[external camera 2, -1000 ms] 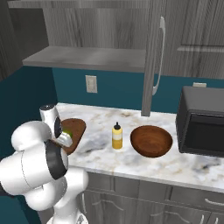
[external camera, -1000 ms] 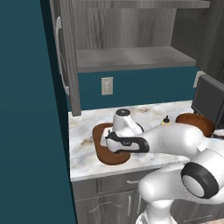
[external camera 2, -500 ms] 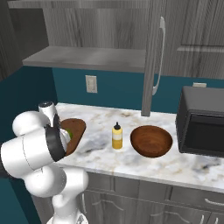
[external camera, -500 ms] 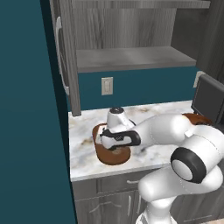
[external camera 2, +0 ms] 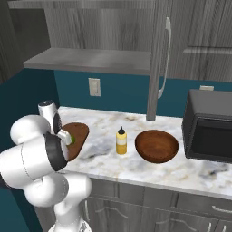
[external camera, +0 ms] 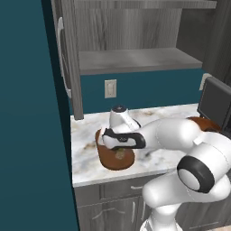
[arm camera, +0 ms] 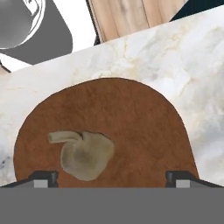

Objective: Open the cabinet. Place the bowl and condiment on the counter. Then place the lime and garlic on the cutting board.

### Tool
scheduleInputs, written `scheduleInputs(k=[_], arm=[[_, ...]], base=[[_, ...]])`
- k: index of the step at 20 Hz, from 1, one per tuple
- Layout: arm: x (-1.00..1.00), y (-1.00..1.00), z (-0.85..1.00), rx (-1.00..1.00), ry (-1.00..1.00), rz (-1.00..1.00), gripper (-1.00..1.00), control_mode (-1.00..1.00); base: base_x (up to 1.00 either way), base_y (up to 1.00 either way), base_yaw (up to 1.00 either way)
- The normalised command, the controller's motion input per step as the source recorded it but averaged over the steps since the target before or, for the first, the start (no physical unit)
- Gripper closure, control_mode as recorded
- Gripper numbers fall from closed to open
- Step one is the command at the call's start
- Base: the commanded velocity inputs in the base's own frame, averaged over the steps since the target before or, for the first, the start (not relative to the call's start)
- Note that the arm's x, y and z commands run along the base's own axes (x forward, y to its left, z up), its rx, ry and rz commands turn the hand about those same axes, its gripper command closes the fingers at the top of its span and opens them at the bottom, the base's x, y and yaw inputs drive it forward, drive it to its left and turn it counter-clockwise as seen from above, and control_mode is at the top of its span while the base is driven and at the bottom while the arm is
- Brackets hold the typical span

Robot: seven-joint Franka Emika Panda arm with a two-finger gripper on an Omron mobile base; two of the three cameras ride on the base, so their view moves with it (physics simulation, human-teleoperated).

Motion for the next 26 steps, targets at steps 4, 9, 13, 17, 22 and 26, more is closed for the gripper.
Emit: scheduleInputs(k=[4,9,13,17,22,26], arm=[[-0.1,-0.05,0.45,0.0,0.0,0.0,-1.0,-1.0],[-0.07,-0.07,0.35,0.0,0.01,0.0,-1.0,-1.0],[-0.08,-0.14,0.23,0.0,0.03,0.0,-1.0,-1.0],[-0.11,-0.15,0.25,0.0,0.01,0.0,-1.0,-1.0],[-0.17,-0.15,0.32,0.0,0.0,0.0,-1.0,-1.0],[-0.24,-0.11,0.36,0.0,0.0,0.0,-1.0,-1.0]], base=[[0.0,0.0,0.0],[0.0,0.0,0.0],[0.0,0.0,0.0],[0.0,0.0,0.0],[0.0,0.0,0.0],[0.0,0.0,0.0]])
